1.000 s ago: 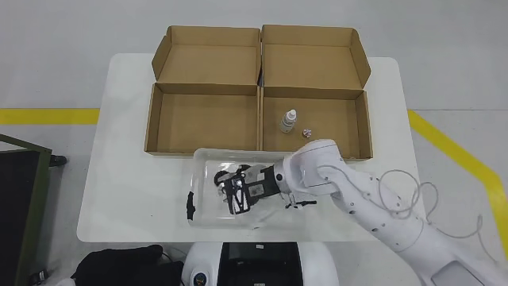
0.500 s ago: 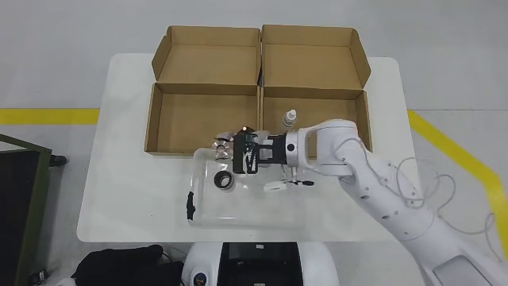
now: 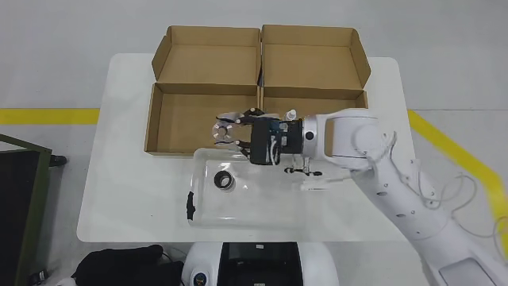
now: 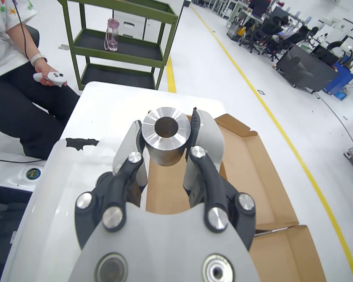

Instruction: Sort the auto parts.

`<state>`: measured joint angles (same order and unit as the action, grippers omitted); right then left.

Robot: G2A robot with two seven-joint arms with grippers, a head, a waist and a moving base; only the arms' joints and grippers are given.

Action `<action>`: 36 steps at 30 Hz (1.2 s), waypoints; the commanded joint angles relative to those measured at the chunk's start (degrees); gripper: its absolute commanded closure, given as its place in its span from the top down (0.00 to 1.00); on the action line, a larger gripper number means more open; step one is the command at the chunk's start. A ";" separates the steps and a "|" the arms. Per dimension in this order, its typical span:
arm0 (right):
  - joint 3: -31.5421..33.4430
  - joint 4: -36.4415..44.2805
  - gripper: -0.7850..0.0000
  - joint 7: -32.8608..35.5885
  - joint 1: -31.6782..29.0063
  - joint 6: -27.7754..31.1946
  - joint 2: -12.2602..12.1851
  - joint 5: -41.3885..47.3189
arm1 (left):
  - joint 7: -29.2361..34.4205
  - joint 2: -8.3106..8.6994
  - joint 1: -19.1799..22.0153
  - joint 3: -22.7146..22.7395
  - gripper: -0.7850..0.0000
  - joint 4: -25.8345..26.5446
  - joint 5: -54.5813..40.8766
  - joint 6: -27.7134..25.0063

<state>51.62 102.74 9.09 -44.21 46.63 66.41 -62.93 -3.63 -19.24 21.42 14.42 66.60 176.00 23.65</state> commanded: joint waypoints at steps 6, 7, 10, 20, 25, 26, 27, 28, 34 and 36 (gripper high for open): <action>3.60 2.15 0.00 -2.11 -1.21 0.48 -0.50 -0.58 | 0.00 0.00 0.00 0.00 1.00 0.00 0.00 0.00; 4.16 2.54 0.00 -2.52 -1.40 0.47 -0.57 -0.48 | 0.00 0.00 0.00 0.00 1.00 0.00 0.00 0.00; 5.81 3.65 0.00 -3.87 -1.86 0.65 -0.75 -0.12 | 0.00 0.00 0.00 0.00 1.00 0.00 0.00 0.00; 11.47 6.21 0.00 -7.65 -3.35 1.89 -1.44 0.07 | 0.00 0.00 0.00 0.00 1.00 0.00 0.00 0.00; 14.22 8.27 0.00 -8.14 -4.21 2.39 -1.84 0.09 | 0.00 0.00 0.00 0.00 1.00 0.00 0.00 0.00; 14.66 8.64 0.00 -8.18 -4.61 2.43 -1.92 0.17 | 0.00 0.00 0.00 0.00 1.00 0.00 0.00 0.00; 14.84 8.80 0.00 -8.25 -4.79 2.37 -1.95 0.17 | 0.00 0.00 0.00 0.00 1.00 0.00 0.00 0.00; 15.04 9.03 0.00 -8.39 -5.01 2.35 -1.98 0.17 | 0.00 0.00 0.00 0.00 1.00 0.00 0.00 0.00; 17.10 10.55 0.00 -8.52 -6.26 2.14 -2.29 0.14 | 0.00 0.00 0.00 0.00 1.00 0.00 0.00 0.00; 17.59 10.83 0.00 -8.70 -6.51 2.23 -2.37 0.14 | 0.00 0.00 0.00 0.00 1.00 0.00 0.00 0.00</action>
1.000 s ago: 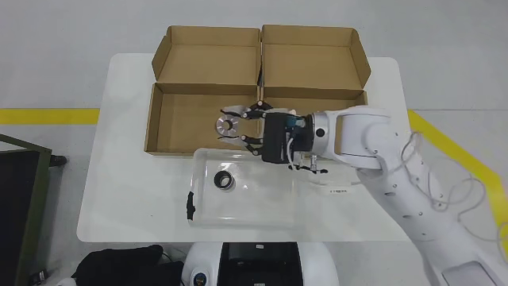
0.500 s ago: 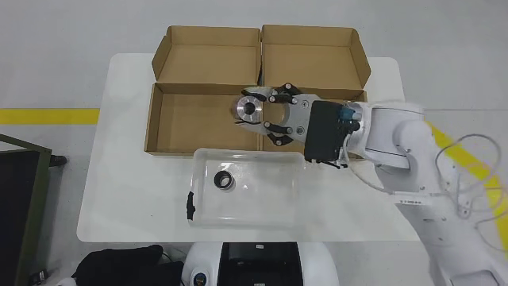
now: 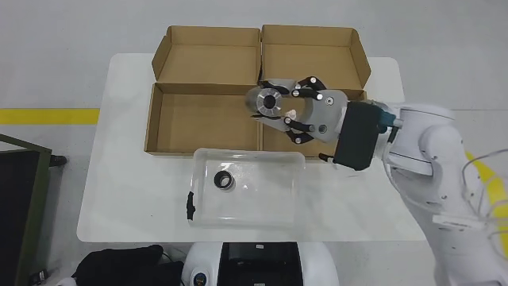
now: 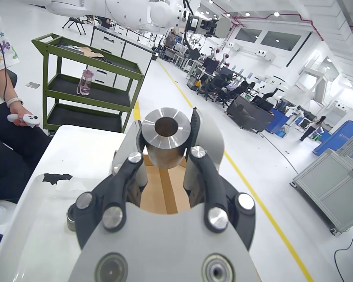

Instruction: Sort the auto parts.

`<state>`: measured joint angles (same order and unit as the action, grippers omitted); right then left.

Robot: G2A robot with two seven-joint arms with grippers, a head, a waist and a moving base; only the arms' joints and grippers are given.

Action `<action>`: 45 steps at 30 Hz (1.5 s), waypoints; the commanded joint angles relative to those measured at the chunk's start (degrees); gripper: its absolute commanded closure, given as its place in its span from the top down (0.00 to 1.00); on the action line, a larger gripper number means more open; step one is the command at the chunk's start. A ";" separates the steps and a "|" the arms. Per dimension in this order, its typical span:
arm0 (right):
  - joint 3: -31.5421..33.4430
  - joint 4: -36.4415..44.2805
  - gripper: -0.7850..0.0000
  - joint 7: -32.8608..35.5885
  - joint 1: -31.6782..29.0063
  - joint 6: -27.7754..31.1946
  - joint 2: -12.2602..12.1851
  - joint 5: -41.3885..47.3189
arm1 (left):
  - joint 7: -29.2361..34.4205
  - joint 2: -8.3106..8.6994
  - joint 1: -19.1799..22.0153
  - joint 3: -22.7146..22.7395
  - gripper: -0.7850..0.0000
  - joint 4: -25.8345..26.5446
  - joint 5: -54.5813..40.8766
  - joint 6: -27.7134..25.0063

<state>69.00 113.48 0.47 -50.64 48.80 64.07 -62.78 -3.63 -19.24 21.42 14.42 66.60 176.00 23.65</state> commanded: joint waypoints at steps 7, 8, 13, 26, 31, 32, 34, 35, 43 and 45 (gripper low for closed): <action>1.06 -0.11 0.00 -0.38 -0.80 0.94 -0.22 1.16 | 0.00 0.00 0.00 0.00 1.00 0.00 0.00 0.00; 0.87 -0.66 0.00 -0.22 -0.77 1.40 -0.23 1.61 | 0.00 0.00 0.00 0.00 1.00 0.00 0.00 0.00; -2.31 -4.83 0.00 -0.51 0.26 2.86 0.15 3.22 | 0.00 0.00 0.00 0.00 1.00 0.00 0.00 0.00; -12.12 -15.99 0.00 0.23 3.40 3.26 1.95 3.23 | 0.00 0.00 0.00 0.00 1.00 0.00 0.00 0.00; -16.12 -19.20 0.00 0.92 3.13 2.91 2.77 2.98 | 0.00 0.00 0.00 0.00 1.00 0.00 0.00 0.00; -16.84 -19.81 0.00 1.10 3.14 2.79 2.94 3.04 | 0.00 0.00 0.00 0.00 1.00 0.00 0.00 0.00; -18.29 -21.28 0.00 1.56 3.03 2.42 3.29 3.16 | 0.00 0.00 0.00 0.00 1.00 0.00 0.00 0.00; -18.89 -21.95 0.00 2.13 3.15 2.16 3.44 2.86 | 0.00 0.00 0.00 0.00 1.00 0.00 0.00 0.00; -22.43 -27.73 0.00 5.18 4.68 0.40 4.66 1.54 | 0.00 0.00 0.00 0.00 1.00 0.00 0.00 0.00; -22.98 -28.92 0.00 5.41 5.25 0.03 4.94 1.17 | 0.00 0.00 0.00 0.00 1.00 0.00 0.00 0.00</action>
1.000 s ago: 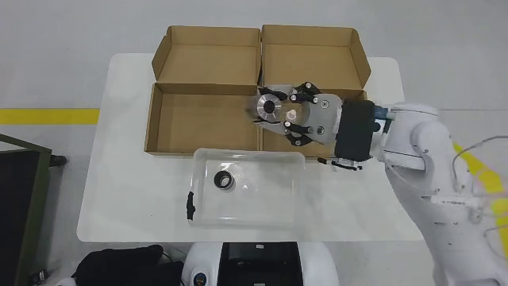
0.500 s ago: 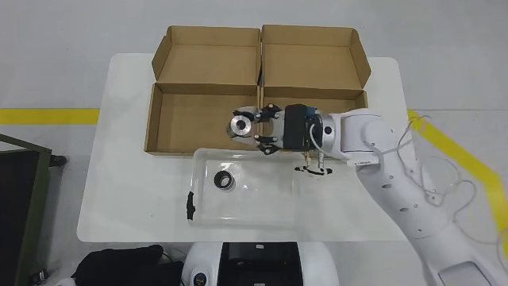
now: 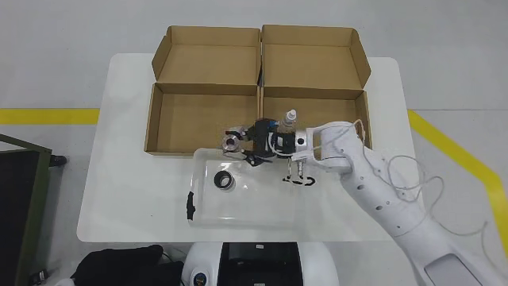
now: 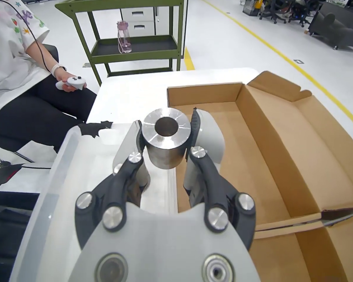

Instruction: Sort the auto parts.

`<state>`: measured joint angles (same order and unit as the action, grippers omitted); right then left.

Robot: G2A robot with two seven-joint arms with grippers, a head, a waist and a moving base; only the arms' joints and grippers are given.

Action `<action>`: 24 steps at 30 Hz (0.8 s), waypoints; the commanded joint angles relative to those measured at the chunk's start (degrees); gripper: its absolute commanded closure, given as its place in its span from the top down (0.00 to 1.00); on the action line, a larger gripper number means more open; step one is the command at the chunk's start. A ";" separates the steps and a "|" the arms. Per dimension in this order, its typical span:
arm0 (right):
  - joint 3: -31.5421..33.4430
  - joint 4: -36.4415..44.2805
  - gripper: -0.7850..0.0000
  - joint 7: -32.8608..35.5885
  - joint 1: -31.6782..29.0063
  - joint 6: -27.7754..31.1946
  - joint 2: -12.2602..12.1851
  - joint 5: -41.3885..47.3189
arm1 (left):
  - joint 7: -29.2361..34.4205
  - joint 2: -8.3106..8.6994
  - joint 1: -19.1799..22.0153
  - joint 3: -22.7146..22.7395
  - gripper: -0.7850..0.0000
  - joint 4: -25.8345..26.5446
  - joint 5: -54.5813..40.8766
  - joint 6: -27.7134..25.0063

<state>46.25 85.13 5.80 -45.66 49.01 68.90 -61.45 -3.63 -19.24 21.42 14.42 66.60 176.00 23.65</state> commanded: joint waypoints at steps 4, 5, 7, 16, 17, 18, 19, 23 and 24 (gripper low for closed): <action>-1.32 -2.92 0.00 0.42 1.80 -1.56 0.82 -1.50 | 0.00 0.00 0.00 0.00 1.00 0.00 0.00 0.00; -1.52 -3.47 0.00 0.46 2.21 -1.98 0.99 -1.91 | 0.00 0.00 0.00 0.00 1.00 0.00 0.00 0.00; -1.90 -4.76 0.00 0.68 2.93 -2.79 1.31 -2.58 | 0.00 0.00 0.00 0.00 1.00 0.00 0.00 0.00; -3.38 -9.07 0.00 4.93 6.06 -5.39 2.60 -4.13 | 0.00 0.00 0.00 0.00 1.00 0.00 0.00 0.00; -3.59 -9.30 0.00 5.67 6.45 -5.45 2.75 -4.23 | 0.00 0.00 0.00 0.00 1.00 0.00 0.00 0.00; -3.80 -9.54 0.00 6.38 6.81 -5.48 2.91 -4.08 | 0.00 0.00 0.00 0.00 1.00 0.00 0.00 0.00; -4.00 -9.76 0.00 7.04 7.14 -5.45 3.07 -3.85 | 0.00 0.00 0.00 0.00 1.00 0.00 0.00 0.00; -4.99 -10.61 0.00 10.69 8.69 -5.57 3.79 -2.64 | 0.00 0.00 0.00 0.00 1.00 0.00 0.00 0.00; -5.22 -10.80 0.00 11.55 9.08 -5.69 3.99 -2.20 | 0.00 0.00 0.00 0.00 1.00 0.00 0.00 0.00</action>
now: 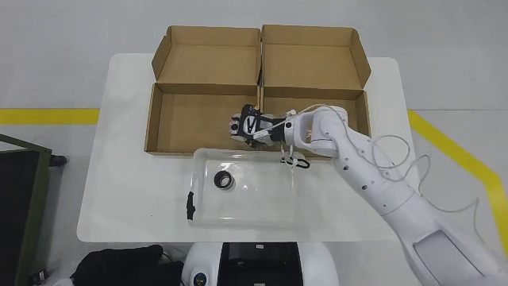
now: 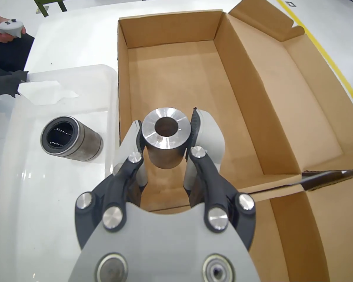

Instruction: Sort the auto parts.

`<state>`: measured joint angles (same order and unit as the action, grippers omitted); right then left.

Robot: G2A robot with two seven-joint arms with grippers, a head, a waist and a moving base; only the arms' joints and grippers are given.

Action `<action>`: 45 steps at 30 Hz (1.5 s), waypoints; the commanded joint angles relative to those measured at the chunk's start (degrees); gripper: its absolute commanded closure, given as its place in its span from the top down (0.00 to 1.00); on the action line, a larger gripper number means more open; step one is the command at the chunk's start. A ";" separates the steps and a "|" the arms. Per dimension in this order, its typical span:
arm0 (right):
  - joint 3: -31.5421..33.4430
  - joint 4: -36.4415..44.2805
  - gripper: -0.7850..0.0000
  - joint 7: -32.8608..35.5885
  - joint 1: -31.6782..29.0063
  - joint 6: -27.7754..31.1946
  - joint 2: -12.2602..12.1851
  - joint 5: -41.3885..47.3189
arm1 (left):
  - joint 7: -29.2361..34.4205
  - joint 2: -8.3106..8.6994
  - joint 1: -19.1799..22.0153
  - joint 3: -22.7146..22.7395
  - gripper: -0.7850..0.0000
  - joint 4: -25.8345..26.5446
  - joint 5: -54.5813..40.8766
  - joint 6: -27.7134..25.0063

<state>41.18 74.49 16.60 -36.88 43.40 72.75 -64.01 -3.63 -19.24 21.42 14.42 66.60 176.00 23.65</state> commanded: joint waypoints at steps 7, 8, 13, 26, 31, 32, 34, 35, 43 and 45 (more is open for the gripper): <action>-1.81 -2.68 0.00 5.63 2.26 0.22 1.43 3.83 | 0.00 0.00 0.00 0.00 1.00 0.00 0.00 0.00; -1.99 -3.03 0.00 5.93 2.50 0.29 1.61 4.33 | 0.00 0.00 0.00 0.00 1.00 0.00 0.00 0.00; -3.03 -5.00 0.00 7.11 3.88 0.49 2.54 5.46 | 0.00 0.00 0.00 0.00 1.00 0.00 0.00 0.00; -5.53 -8.37 0.00 13.56 7.56 2.20 4.47 6.27 | 0.00 0.00 0.00 0.00 1.00 0.00 0.00 0.00; -6.20 -8.94 0.05 16.11 8.34 3.44 4.95 7.11 | 0.00 0.00 0.00 0.00 1.00 0.00 0.00 0.00; -6.44 -8.99 0.06 16.44 8.47 3.65 5.09 7.20 | 0.00 0.00 0.00 0.00 1.00 0.00 0.00 0.00; -6.81 -9.14 0.05 16.69 8.69 3.77 5.39 7.54 | 0.00 0.00 0.00 0.00 1.00 0.00 0.00 0.00; -7.01 -9.29 0.05 16.94 8.89 3.82 5.52 7.44 | 0.00 0.00 0.00 0.00 1.00 0.00 0.00 0.00; -8.07 -11.17 0.11 17.31 9.88 4.09 6.46 6.71 | 0.00 0.00 0.00 0.00 1.00 0.00 0.00 0.00; -8.33 -11.74 0.13 17.52 10.05 4.25 6.65 6.36 | 0.00 0.00 0.00 0.00 1.00 0.00 0.00 0.00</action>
<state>32.95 62.97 33.98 -26.90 47.59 79.34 -57.50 -3.63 -19.24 21.42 14.42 66.60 176.00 23.65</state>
